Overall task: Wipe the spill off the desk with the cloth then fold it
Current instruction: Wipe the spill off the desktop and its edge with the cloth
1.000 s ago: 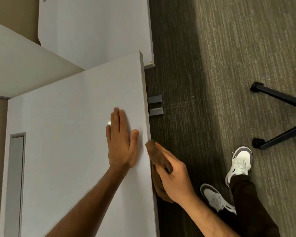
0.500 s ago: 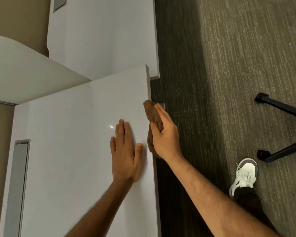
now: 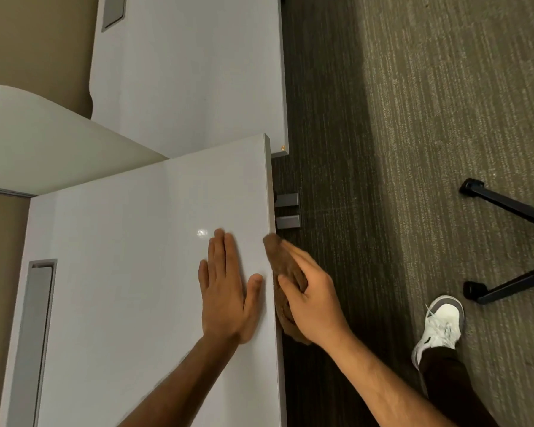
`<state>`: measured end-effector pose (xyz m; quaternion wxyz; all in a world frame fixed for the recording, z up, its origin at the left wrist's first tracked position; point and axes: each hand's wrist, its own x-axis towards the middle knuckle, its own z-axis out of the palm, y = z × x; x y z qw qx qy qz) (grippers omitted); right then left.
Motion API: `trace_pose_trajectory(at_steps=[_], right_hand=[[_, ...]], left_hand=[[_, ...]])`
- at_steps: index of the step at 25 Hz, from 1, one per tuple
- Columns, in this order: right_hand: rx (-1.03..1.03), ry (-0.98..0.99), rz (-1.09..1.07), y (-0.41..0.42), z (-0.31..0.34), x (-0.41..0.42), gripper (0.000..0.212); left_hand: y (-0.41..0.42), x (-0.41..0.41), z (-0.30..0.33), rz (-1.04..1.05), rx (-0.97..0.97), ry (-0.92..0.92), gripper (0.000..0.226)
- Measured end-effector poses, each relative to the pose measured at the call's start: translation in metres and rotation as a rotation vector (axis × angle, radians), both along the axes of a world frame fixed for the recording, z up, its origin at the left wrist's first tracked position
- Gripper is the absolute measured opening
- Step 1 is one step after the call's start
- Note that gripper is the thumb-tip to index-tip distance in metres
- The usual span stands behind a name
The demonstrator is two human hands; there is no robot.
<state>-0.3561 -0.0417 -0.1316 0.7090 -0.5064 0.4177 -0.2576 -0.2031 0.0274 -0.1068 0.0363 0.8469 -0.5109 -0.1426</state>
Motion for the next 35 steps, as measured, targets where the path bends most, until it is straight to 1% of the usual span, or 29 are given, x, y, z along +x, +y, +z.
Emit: trace_pose_trajectory(at_steps=[2, 4, 9, 11, 13, 16, 19, 20, 22, 25, 27, 31, 35], right_hand=[[0.016, -0.021, 0.049, -0.001, 0.001, -0.010, 0.059], [0.004, -0.005, 0.054, -0.012, 0.003, -0.008, 0.059], [-0.032, 0.087, -0.049, -0.010, 0.008, 0.016, 0.059], [-0.019, 0.049, -0.081, -0.013, 0.008, 0.018, 0.058], [0.055, -0.032, -0.142, -0.020, 0.006, 0.016, 0.055], [0.164, -0.108, -0.319, -0.056, 0.006, 0.014, 0.044], [0.159, -0.107, -0.410, -0.120, 0.005, 0.025, 0.036], [0.135, -0.103, -0.399, -0.141, 0.006, 0.033, 0.035], [0.088, -0.096, -0.308, -0.177, 0.006, 0.051, 0.035], [0.028, -0.073, -0.155, -0.201, 0.002, 0.071, 0.041], [0.029, -0.066, -0.137, -0.195, -0.003, 0.073, 0.042], [0.053, -0.051, -0.122, -0.152, -0.011, 0.066, 0.041], [-0.097, 0.008, -0.088, -0.116, -0.007, 0.052, 0.057]], left_hand=[[-0.002, 0.002, 0.002, -0.037, 0.033, -0.009, 0.091], [-0.011, 0.008, 0.002, -0.072, 0.029, -0.007, 0.090], [-0.036, 0.031, 0.000, -0.166, 0.007, 0.014, 0.084], [-0.051, 0.043, -0.001, -0.212, 0.001, 0.017, 0.084], [-0.068, 0.056, -0.001, -0.243, 0.000, 0.019, 0.085], [-0.086, 0.066, -0.001, -0.269, -0.005, 0.014, 0.086], [-0.088, 0.064, -0.001, -0.260, 0.008, 0.020, 0.087], [-0.087, 0.063, 0.000, -0.257, 0.010, 0.019, 0.087], [-0.087, 0.063, 0.001, -0.258, 0.017, 0.015, 0.086], [-0.089, 0.063, 0.003, -0.252, 0.022, 0.017, 0.086], [-0.088, 0.063, 0.002, -0.250, 0.023, 0.019, 0.086], [-0.088, 0.063, 0.001, -0.253, 0.021, 0.011, 0.085], [-0.087, 0.064, 0.000, -0.258, 0.021, 0.002, 0.086]])
